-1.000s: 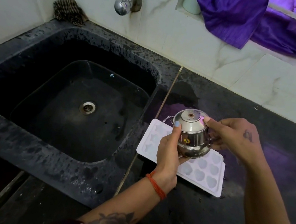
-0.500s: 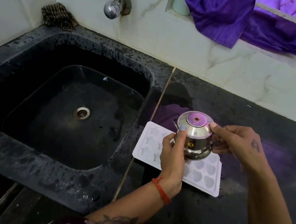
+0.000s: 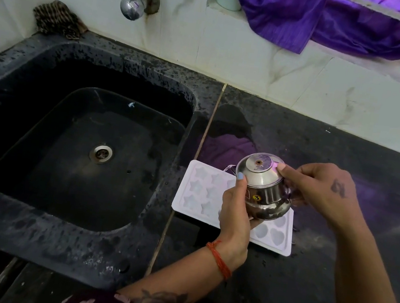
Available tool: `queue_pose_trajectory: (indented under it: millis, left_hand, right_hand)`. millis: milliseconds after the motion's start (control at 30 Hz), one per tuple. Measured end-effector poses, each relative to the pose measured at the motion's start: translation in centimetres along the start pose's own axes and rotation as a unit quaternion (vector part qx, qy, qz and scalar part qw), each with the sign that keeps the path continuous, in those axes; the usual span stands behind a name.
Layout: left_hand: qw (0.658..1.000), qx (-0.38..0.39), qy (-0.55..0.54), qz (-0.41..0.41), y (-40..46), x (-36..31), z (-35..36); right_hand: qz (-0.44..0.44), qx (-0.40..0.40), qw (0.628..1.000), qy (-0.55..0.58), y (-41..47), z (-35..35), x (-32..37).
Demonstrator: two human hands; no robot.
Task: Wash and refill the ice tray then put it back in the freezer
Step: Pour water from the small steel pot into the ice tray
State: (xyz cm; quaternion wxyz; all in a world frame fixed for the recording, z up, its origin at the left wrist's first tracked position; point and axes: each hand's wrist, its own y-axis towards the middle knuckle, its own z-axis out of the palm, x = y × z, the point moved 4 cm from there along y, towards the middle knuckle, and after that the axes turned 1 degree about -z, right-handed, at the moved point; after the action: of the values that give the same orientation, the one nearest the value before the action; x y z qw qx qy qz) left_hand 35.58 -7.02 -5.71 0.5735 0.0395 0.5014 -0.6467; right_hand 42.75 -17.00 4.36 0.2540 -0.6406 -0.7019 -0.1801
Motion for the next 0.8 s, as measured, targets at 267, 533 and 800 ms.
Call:
queue_pose_trajectory:
  millis: [267, 533, 800]
  left_hand:
    - [0.999, -0.005, -0.022, -0.034, 0.2, 0.6, 0.2]
    - [0.999, -0.001, -0.022, -0.028, 0.3, 0.8, 0.5]
    - [0.999, -0.011, 0.016, 0.042, -0.2, 0.3, 0.9]
  right_hand:
    - [-0.021, -0.005, 0.998, -0.051, 0.0, -0.4, 0.2]
    - [-0.030, -0.006, 0.998, -0.051, 0.0, -0.5, 0.0]
    - [0.025, 0.020, 0.993, 0.110, 0.0, 0.0, -2.1]
